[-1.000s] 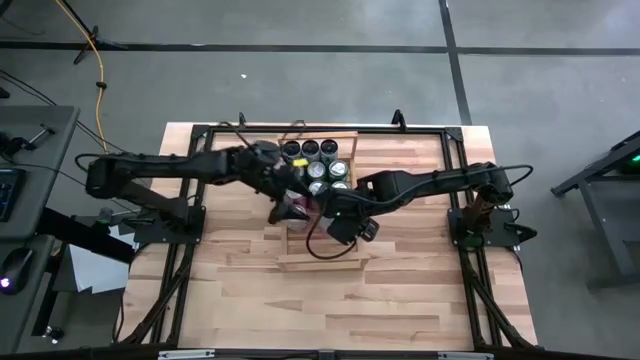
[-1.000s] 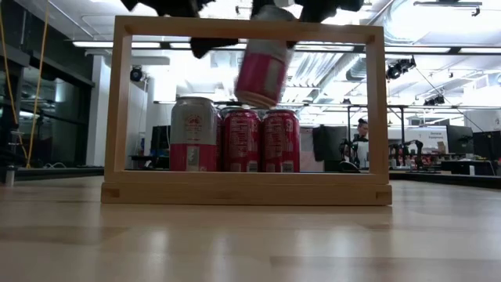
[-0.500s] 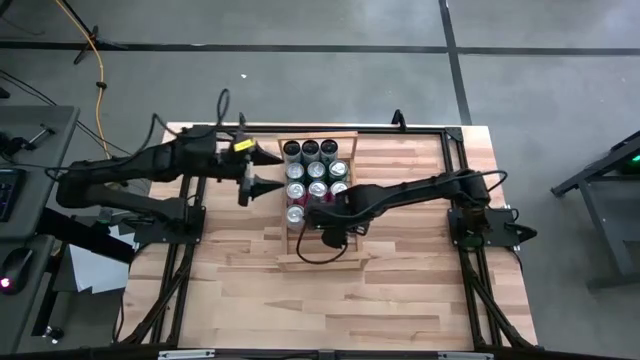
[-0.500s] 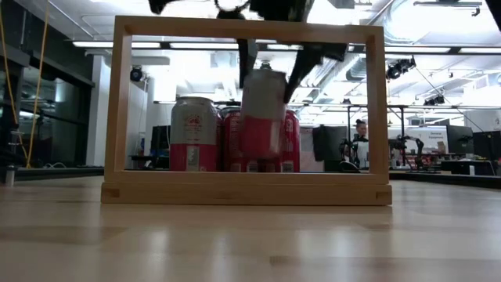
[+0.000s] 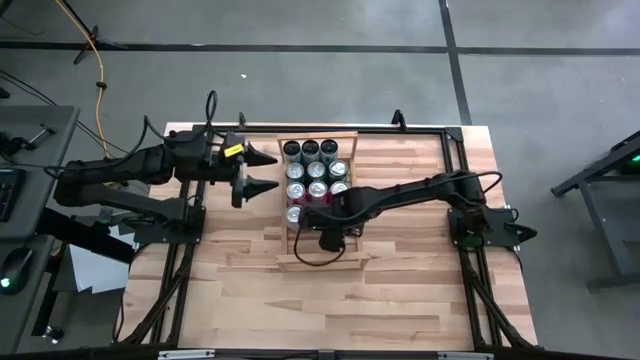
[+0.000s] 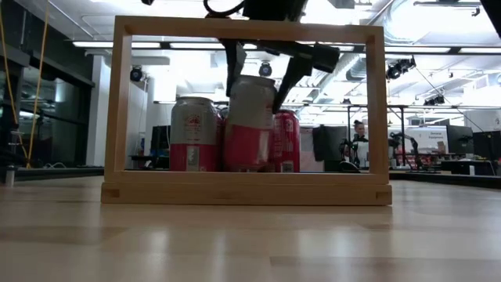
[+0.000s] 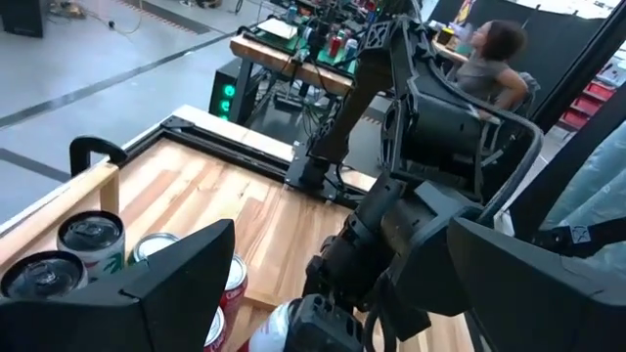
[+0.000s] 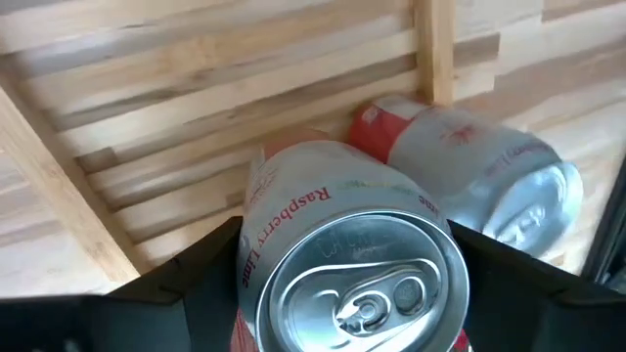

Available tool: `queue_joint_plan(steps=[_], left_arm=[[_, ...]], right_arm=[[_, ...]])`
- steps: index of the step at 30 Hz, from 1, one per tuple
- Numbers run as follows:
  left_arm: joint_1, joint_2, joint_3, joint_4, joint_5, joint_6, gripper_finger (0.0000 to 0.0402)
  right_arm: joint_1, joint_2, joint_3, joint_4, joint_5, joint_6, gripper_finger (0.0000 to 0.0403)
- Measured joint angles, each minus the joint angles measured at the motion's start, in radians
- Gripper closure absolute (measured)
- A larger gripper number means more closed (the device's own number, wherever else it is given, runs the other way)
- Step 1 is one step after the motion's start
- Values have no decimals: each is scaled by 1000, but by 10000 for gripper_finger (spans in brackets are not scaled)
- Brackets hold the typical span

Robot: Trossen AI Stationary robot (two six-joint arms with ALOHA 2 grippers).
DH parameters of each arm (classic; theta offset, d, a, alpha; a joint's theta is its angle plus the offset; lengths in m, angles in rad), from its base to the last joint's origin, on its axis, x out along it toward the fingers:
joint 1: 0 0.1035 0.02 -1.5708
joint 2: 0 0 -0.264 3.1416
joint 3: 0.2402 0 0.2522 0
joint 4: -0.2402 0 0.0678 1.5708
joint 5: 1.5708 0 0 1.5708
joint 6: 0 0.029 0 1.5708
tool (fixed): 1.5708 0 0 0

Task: Place canned beverage on shelf
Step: Put the pink can on the shelf aligned with the other pink can

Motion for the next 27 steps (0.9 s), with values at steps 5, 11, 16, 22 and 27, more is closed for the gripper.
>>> queue_joint_plan(steps=[5,11,16,22,27], left_arm=[[-3,3,-2,1,0,-26,39],[-9,5,-2,0,0,-48,39],[-9,5,-2,0,0,-52,39],[-9,5,-2,-1,0,-52,39],[-9,5,-2,-1,0,-52,39]], right_arm=[[-9,29,0,-13,-15,-25,121],[-10,50,0,7,-17,-30,121],[-15,50,0,30,-25,-13,105],[-27,48,0,38,-15,51,50],[-30,48,0,35,9,58,42]])
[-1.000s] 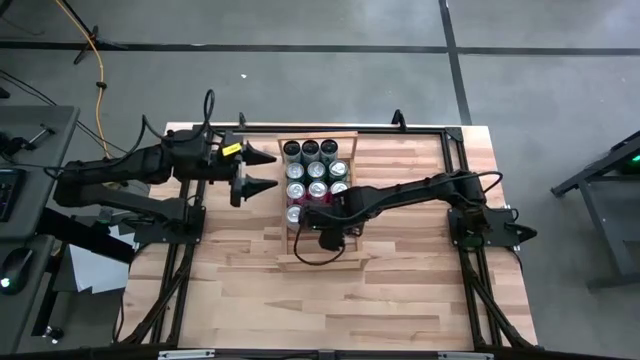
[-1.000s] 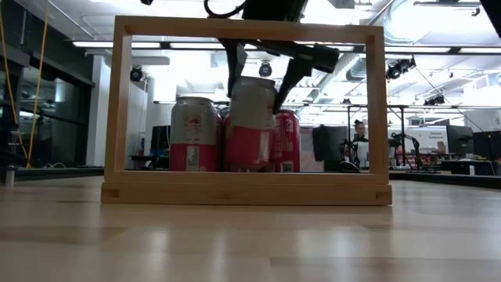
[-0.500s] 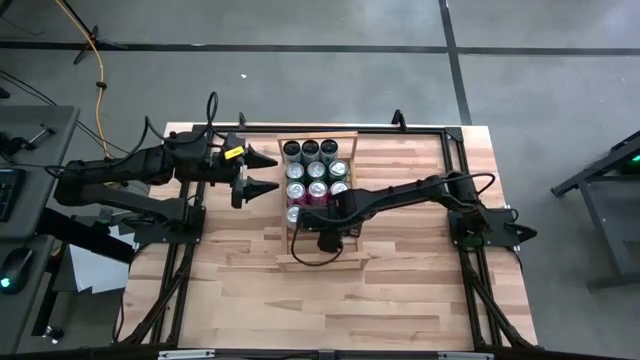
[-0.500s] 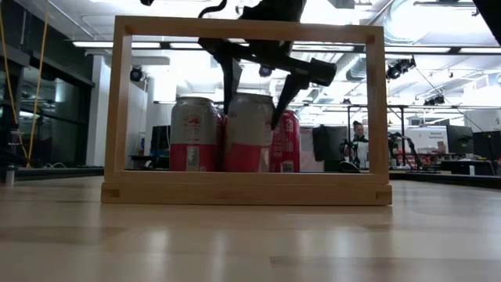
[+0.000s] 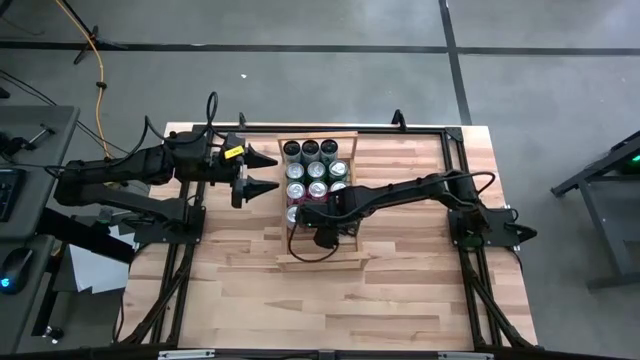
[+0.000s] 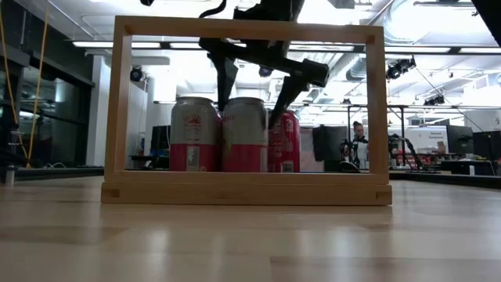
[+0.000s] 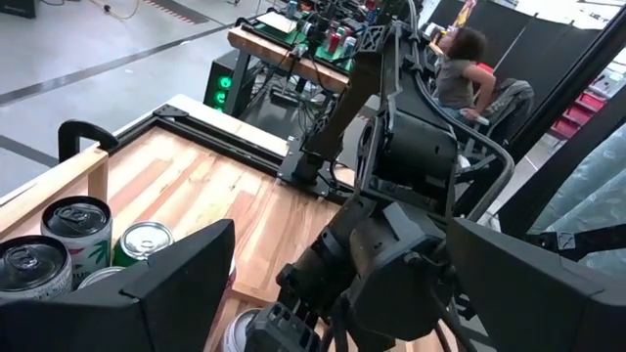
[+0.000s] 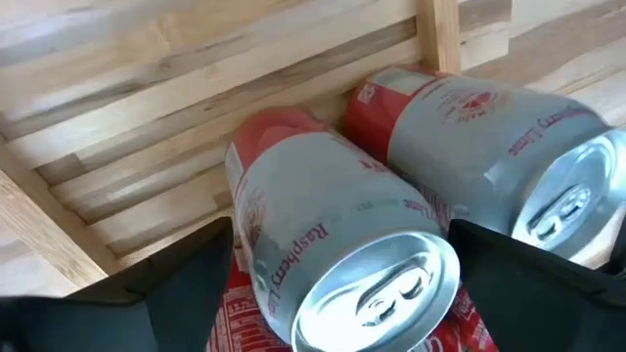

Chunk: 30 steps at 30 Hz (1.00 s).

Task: Place canned beverage on shelf
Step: Put the pink can on the shelf aligned with the other pink can, then return to Home Position

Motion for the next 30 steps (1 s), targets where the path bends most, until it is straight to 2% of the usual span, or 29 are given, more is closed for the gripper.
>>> queue_joint_plan(steps=[11,21,24,30], left_arm=[[0,0,0,1,0,3,39],[1,0,0,75,0,58,39],[4,0,0,72,0,94,39],[4,0,0,72,0,116,39]], right_arm=[[2,-37,0,-27,24,7,39],[8,-113,0,-139,23,135,39],[9,-151,0,-183,25,197,39],[9,-237,0,-309,23,442,60]])
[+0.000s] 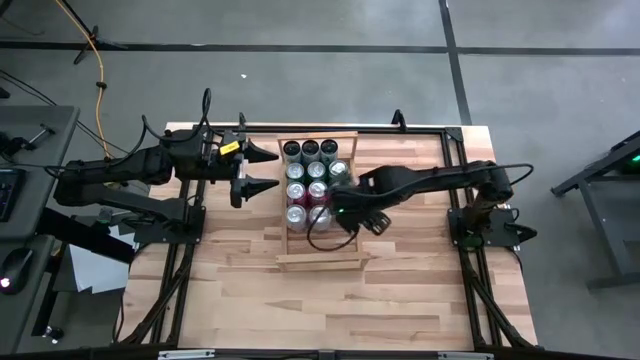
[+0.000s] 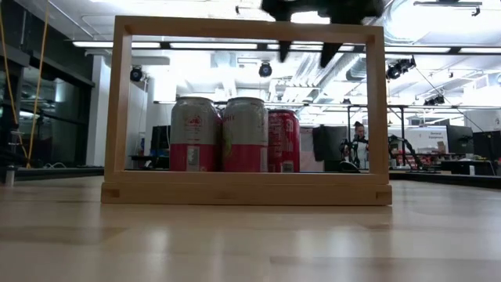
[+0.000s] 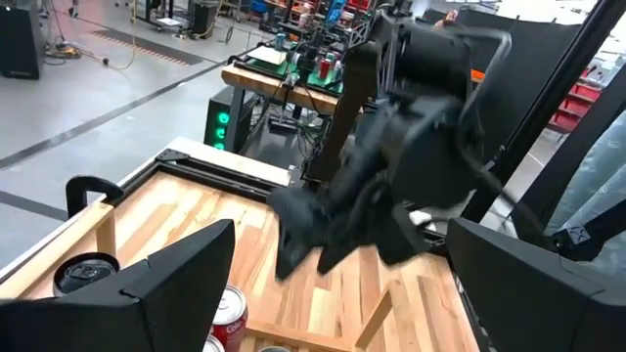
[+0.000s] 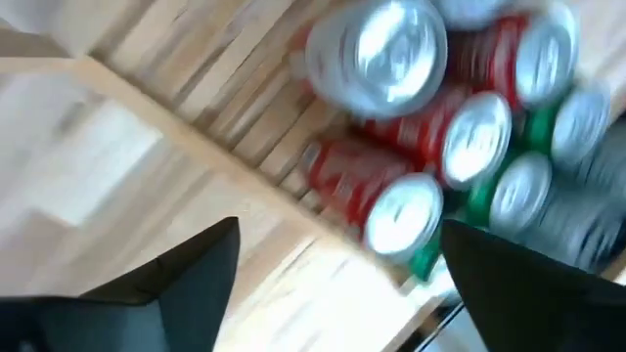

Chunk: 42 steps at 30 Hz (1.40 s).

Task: Place canned beverage on shelf
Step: Return to Home Position

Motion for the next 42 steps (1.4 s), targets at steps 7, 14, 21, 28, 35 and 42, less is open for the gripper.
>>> queue_joint_plan(steps=[7,14,21,28,35,42], left_arm=[[14,0,0,2,-27,77,39],[14,0,0,19,-133,96,39],[-24,-1,-25,79,-127,96,67],[-74,-26,-230,411,-128,94,157],[-70,-79,-437,713,-128,45,320],[-71,-229,-586,744,-128,-5,387]], right_arm=[[-10,-109,0,-164,-12,373,138],[-39,-260,-3,-233,-76,622,289],[-38,-586,-252,-155,-64,902,386],[35,-988,-691,127,-51,1283,400],[72,-1155,-887,453,-9,1389,402],[69,-1141,-904,613,55,1321,402]])
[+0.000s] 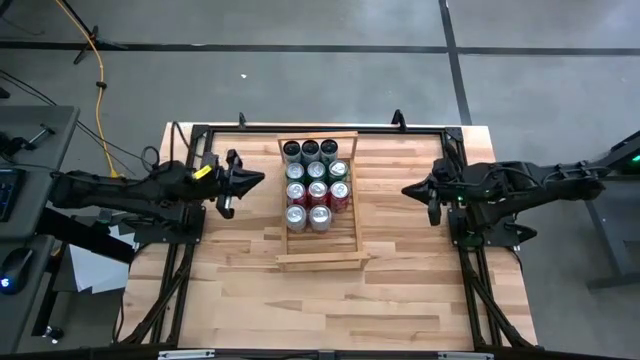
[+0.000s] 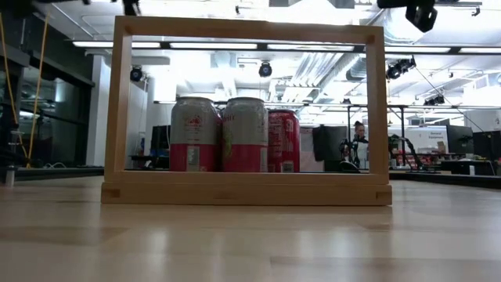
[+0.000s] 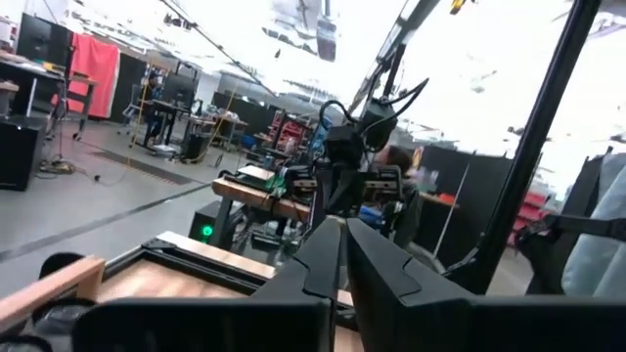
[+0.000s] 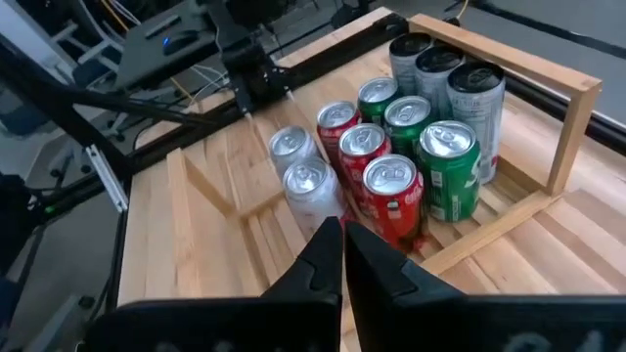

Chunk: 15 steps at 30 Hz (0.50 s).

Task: Place canned beverage on shelf
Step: Return to Home Position

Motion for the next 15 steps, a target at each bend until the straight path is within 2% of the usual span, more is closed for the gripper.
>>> queue_joint_plan(steps=[3,15], left_arm=[[-6,-82,-69,14,-1,-18,399],[-6,-360,-328,45,-4,-134,401]], right_arm=[[0,6,0,12,14,8,402],[0,9,0,12,19,96,403]])
